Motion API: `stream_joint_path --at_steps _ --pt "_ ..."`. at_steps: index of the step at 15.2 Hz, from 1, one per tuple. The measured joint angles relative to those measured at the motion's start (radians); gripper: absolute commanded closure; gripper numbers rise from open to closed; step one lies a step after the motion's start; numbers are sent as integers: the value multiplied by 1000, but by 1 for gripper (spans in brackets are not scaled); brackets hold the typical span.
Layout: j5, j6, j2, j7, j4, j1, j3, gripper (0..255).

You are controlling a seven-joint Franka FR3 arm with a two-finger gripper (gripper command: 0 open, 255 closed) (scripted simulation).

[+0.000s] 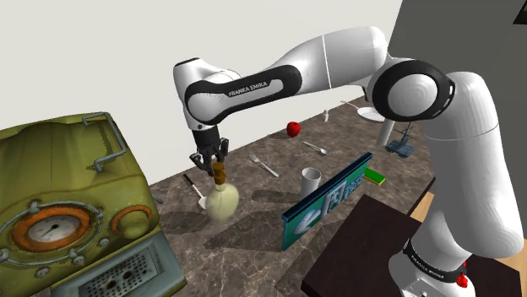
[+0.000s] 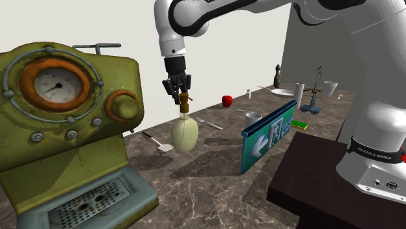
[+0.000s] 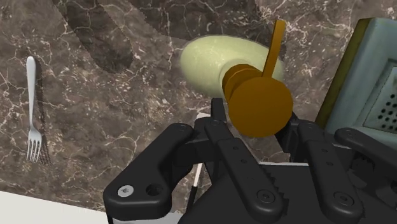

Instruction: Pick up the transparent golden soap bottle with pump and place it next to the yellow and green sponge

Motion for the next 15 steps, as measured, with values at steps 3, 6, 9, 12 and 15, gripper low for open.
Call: stream_joint_path --at_steps 3,6,9,12,15 --pt "3 -35 -7 -2 28 1 1 255" --pt "7 -63 -24 -12 40 -5 2 255" --pt "26 -52 -114 -52 -58 -50 -1 255" --pt "46 -48 -204 -101 -149 -96 -9 255" --pt "67 -40 -298 -159 -246 -142 -23 255"
